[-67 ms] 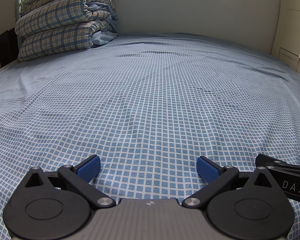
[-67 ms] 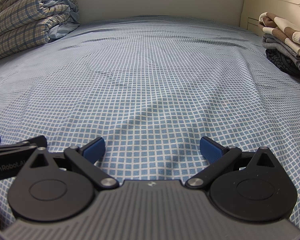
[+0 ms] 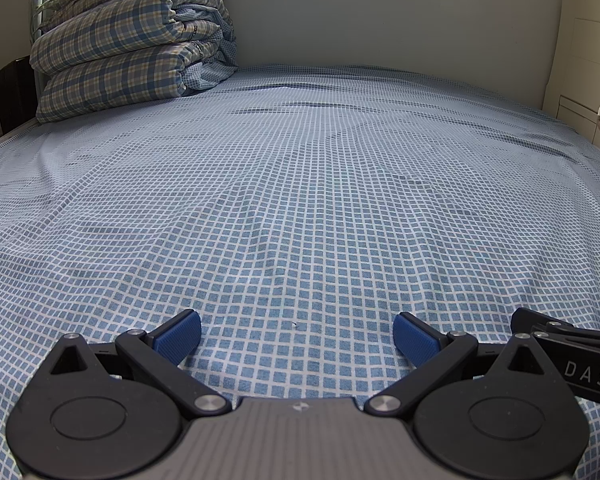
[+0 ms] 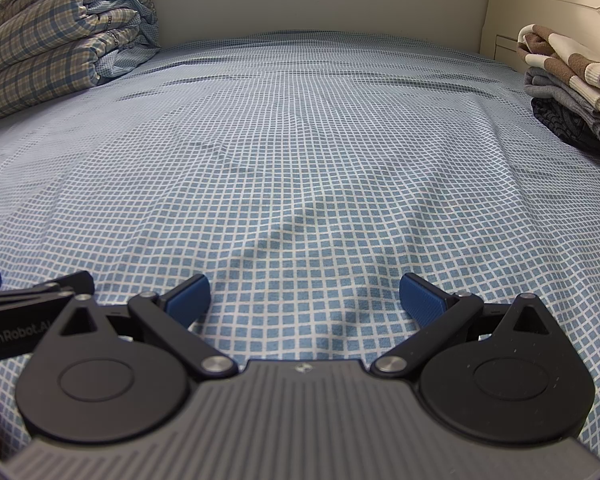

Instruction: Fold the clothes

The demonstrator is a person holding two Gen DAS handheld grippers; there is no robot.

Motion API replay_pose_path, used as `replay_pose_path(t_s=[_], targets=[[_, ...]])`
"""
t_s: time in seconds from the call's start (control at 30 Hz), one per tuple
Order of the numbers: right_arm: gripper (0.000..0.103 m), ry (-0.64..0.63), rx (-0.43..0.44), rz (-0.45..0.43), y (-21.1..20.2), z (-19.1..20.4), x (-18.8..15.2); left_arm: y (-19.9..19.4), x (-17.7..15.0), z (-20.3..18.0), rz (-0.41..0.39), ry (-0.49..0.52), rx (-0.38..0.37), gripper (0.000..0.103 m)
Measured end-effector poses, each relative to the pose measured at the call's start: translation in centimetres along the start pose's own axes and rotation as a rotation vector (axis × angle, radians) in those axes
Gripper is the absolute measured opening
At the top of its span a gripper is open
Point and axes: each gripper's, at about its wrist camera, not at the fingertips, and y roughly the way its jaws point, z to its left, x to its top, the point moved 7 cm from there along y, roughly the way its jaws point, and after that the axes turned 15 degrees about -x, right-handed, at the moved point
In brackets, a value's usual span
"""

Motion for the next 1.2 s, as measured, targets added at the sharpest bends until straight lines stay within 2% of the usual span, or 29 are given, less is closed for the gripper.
replay_pose_path(t_s=[0.43,0.6,0.7,0.87,1.2], targets=[[0.103,-0.003,0.002,-0.003,-0.1,1.3,0.2,-1.6,-0.2,-0.7,-0.008,-0.005,-0.004,0.103],[0.103,-0.003,0.018,-0.003,0.8,1.8,0.6,-2.3,-0.4,-0.1,-0.014,-0.003,-0.009,0.103],[0.103,-0.007,0.026,-0.003,0.0,1.7,0.3,-3.1,-0.7,0.3,-0.010,-0.017,-0.011,0.103],[0.103,-0.008,0.006,-0.010,-0.9,3.0,-1.2,-5.4,-2.2,0.7,0.000,-0.019,-0.001,0.103],[0.103,-0.028,0.059,-0.004,-4.1,5.8,-6.4,-10.5,-4.9,2.5,-0.001,-0.040,0.044,0.103]])
